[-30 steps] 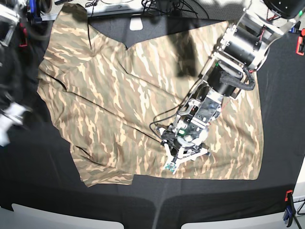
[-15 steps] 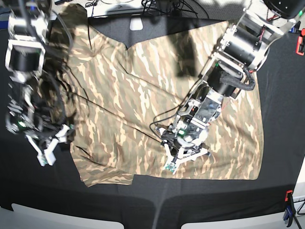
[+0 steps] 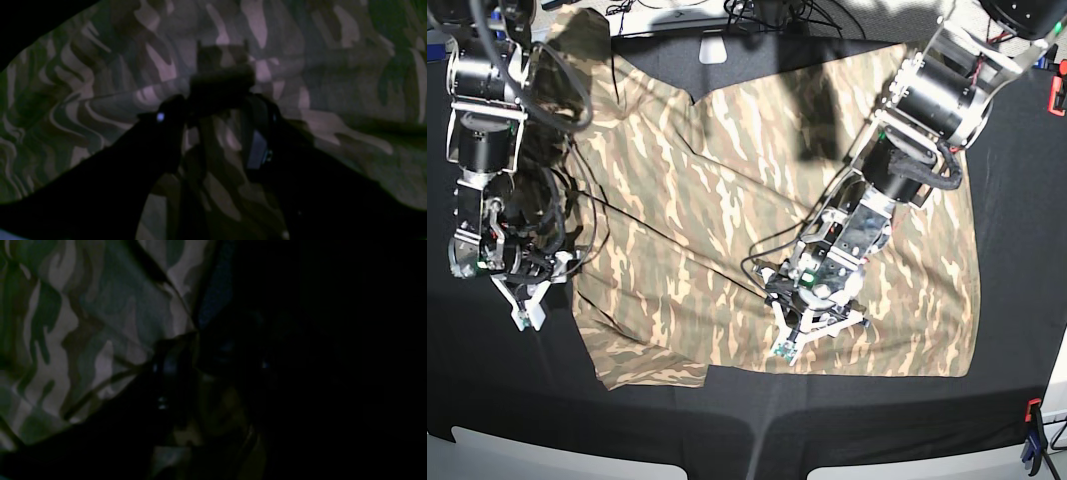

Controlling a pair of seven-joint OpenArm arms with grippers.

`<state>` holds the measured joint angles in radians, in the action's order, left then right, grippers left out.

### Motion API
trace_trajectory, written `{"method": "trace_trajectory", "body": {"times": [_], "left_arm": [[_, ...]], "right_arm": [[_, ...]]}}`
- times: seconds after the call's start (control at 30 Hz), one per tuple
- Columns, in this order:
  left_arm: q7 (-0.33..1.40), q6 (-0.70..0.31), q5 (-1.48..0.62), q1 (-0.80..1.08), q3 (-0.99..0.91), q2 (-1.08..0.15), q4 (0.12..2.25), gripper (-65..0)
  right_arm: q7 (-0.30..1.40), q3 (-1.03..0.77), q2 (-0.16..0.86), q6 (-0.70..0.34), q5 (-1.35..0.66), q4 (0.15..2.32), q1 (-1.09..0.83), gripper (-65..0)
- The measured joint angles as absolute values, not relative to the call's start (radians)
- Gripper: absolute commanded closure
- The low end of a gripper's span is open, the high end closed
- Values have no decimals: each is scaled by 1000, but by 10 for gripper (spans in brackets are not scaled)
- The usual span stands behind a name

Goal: Layout the t-shirt on the table in an organized manner, then fold the t-shirt properly
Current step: 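Grasp the shirt hem with the right gripper and pull it away from the left gripper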

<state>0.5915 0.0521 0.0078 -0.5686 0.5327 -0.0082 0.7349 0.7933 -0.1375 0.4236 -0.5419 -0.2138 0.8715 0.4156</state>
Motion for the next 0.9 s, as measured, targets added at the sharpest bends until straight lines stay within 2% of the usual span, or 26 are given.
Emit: {"method": "trace_trajectory", "body": {"times": [0.07, 0.13, 0.23, 0.4, 0.7, 0.9], "left_arm": [[591, 52, 8, -569, 533, -8, 735, -256], [591, 52, 8, -569, 533, -8, 735, -256], [591, 52, 8, -569, 533, -8, 735, -256], [591, 52, 8, -569, 533, -8, 735, -256], [592, 52, 24, -569, 533, -6, 735, -256], [592, 52, 24, -569, 533, -6, 735, -256]], "right_arm": [[837, -138, 423, -546, -279, 884, 414, 0], [886, -137, 419, -571, -290, 905, 413, 0], [962, -137, 421, -664, -288, 933, 412, 0], [1109, -134, 444, -678, -360, 967, 397, 0], [1092, -133, 513, -690, -422, 984, 338, 0], [1099, -133, 518, -697, -453, 984, 335, 0]]}}
